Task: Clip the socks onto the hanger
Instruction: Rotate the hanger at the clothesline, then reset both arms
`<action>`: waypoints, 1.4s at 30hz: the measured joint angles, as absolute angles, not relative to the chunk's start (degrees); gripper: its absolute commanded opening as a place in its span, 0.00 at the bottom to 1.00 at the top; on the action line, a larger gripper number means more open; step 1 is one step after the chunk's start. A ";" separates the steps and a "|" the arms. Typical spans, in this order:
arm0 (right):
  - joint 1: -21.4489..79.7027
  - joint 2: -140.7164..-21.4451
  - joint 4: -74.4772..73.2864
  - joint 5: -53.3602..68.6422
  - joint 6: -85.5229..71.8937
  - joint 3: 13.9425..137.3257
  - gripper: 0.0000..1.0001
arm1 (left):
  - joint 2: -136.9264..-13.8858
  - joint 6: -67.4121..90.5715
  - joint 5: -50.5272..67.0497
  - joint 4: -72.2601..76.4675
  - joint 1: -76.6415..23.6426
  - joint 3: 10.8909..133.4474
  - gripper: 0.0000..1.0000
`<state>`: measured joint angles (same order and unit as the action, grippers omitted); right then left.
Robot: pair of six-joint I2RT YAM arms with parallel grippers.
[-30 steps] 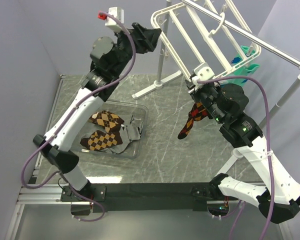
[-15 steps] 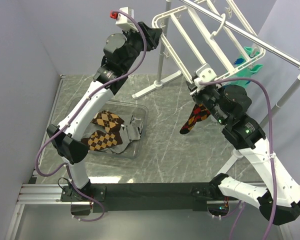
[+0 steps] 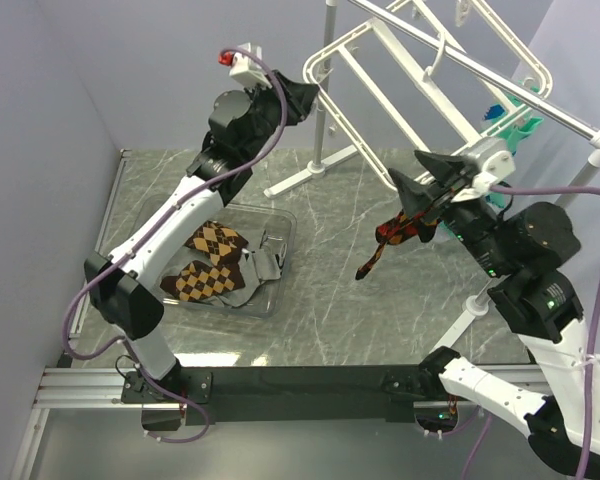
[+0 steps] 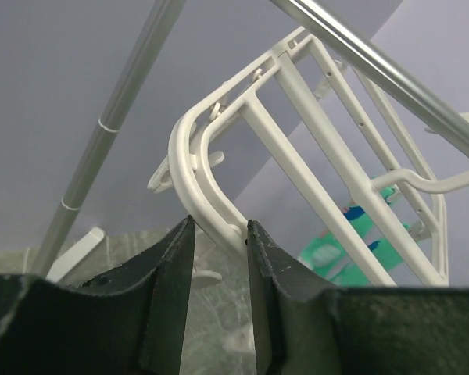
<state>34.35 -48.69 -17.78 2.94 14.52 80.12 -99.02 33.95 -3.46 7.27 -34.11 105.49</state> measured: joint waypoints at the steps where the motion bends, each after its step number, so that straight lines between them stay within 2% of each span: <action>1: 34.35 -48.64 -17.76 2.72 13.74 81.03 0.58 | -98.08 34.76 -3.31 7.99 -34.13 103.83 0.37; 10: 34.35 -50.43 -17.76 -2.15 7.16 83.09 0.58 | -93.67 40.40 -1.30 13.02 -34.48 99.22 0.35; 31: 34.35 -51.05 -18.76 0.27 1.48 82.02 0.58 | -89.82 41.67 -0.08 15.40 -41.93 89.65 0.36; 42: 34.35 -52.29 -19.40 -17.17 -2.26 80.90 0.58 | -87.85 40.73 0.32 15.49 -43.24 87.90 0.46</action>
<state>34.35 -52.29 -19.40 -17.17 -2.26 80.90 -87.85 40.73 0.32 15.49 -43.24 87.90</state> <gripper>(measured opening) 0.582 0.431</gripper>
